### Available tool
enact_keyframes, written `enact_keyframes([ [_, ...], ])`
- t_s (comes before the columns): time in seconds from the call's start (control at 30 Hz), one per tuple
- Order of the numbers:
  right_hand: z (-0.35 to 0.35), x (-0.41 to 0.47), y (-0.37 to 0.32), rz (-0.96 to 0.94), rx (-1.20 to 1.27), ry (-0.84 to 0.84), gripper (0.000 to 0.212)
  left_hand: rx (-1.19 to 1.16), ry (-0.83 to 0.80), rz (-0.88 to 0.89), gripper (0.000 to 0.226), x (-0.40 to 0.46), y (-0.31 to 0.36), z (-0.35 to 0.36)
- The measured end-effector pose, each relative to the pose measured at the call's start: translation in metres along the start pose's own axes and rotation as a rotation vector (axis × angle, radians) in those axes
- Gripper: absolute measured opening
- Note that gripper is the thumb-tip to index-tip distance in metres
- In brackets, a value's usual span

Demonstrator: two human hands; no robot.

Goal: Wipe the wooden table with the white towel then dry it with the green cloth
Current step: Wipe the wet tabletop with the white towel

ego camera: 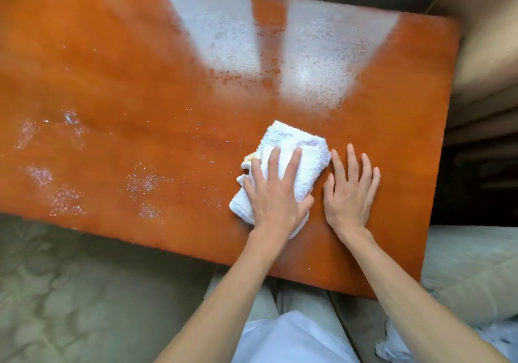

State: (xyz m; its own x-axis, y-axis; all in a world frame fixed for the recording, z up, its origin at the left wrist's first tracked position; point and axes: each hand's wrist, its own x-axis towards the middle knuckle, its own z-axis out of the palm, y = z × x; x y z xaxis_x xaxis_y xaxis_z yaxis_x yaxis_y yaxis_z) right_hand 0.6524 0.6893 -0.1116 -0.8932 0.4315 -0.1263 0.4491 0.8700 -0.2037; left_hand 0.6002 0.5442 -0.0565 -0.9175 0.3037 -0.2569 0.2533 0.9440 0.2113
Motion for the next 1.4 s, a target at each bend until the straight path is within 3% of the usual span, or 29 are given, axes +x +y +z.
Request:
enact_keyframes([
  [0.17, -0.003, 0.003, 0.009, -0.065, 0.017, 0.009, 0.047, -0.057, -0.021, -0.016, 0.096, -0.078, 0.000, 0.018],
  [0.37, -0.023, 0.026, 0.052, -0.279, 0.135, -0.007, 0.042, 0.034, -0.100, 0.191, 0.105, -0.120, 0.008, 0.037],
  [0.5, -0.021, 0.025, 0.041, -0.232, 0.148, -0.004, 0.041, 0.024, -0.141, 0.423, 0.097, -0.116, 0.021, 0.043],
  [0.6, -0.025, 0.036, 0.030, -0.124, 0.226, -0.055, 0.040, -0.081, -0.123, 0.470, 0.087, -0.105, 0.017, 0.043],
  [0.73, -0.045, 0.063, 0.027, 0.076, 0.475, -0.074, 0.037, -0.197, -0.081, 0.239, 0.086, -0.071, 0.014, 0.030],
  [0.83, -0.049, 0.067, 0.016, 0.149, 0.436, -0.068, 0.038, -0.299, -0.002, 0.059, 0.084, -0.027, -0.003, 0.011],
  [1.03, -0.019, 0.039, -0.044, 0.047, 0.099, 0.009, 0.048, -0.252, 0.141, -0.189, 0.083, 0.013, -0.096, -0.017],
  [1.2, 0.007, 0.041, -0.111, -0.129, 0.090, 0.049, 0.051, -0.234, 0.192, -0.359, 0.076, 0.007, -0.153, -0.022],
  [1.4, 0.026, 0.043, -0.147, -0.089, 0.023, 0.061, 0.051, -0.151, 0.231, -0.413, 0.073, 0.001, -0.165, -0.019],
])
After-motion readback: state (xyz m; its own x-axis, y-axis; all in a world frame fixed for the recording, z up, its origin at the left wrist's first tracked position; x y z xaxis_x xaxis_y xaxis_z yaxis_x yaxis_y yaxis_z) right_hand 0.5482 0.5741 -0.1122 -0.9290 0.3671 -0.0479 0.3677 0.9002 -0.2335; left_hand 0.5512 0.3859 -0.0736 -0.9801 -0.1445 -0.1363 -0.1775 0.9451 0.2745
